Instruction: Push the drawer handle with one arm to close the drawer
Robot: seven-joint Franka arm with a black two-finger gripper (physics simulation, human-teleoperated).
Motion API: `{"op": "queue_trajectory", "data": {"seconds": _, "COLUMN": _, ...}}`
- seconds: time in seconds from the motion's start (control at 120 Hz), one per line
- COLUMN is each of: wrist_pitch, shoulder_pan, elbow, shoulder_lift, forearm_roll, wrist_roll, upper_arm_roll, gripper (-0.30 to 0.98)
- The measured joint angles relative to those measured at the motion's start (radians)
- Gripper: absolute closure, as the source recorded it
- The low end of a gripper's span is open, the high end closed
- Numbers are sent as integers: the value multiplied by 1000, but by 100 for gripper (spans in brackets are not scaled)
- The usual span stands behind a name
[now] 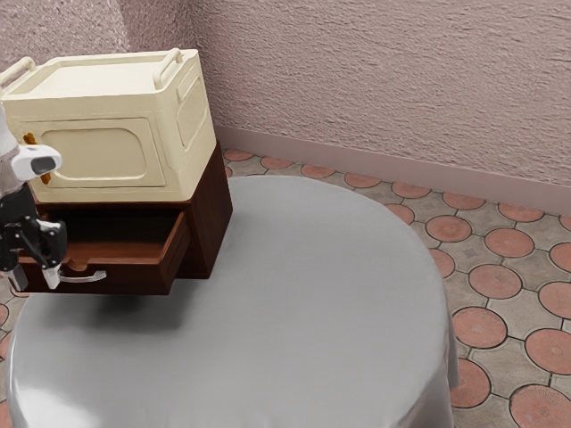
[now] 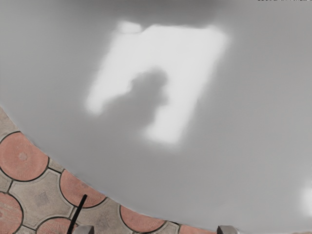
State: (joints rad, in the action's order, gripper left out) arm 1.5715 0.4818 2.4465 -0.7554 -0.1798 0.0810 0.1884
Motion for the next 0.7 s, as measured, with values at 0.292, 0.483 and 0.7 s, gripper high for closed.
{"op": "queue_trajectory", "data": {"seconds": 0.292, "wrist_pitch": 146, "shoulder_pan": 3, "elbow": 121, "shoulder_lift": 61, "forearm_roll": 4, "wrist_roll": 85, "upper_arm_roll": 56, "gripper": 61}}
{"op": "queue_trajectory", "data": {"seconds": 0.483, "wrist_pitch": 246, "shoulder_pan": 28, "elbow": 144, "shoulder_lift": 108, "forearm_roll": 27, "wrist_roll": 128, "upper_arm_roll": 59, "gripper": 69}}
{"op": "queue_trajectory", "data": {"seconds": 0.7, "wrist_pitch": 384, "shoulder_pan": 48, "elbow": 135, "shoulder_lift": 232, "forearm_roll": 95, "wrist_roll": 162, "upper_arm_roll": 50, "gripper": 74}}
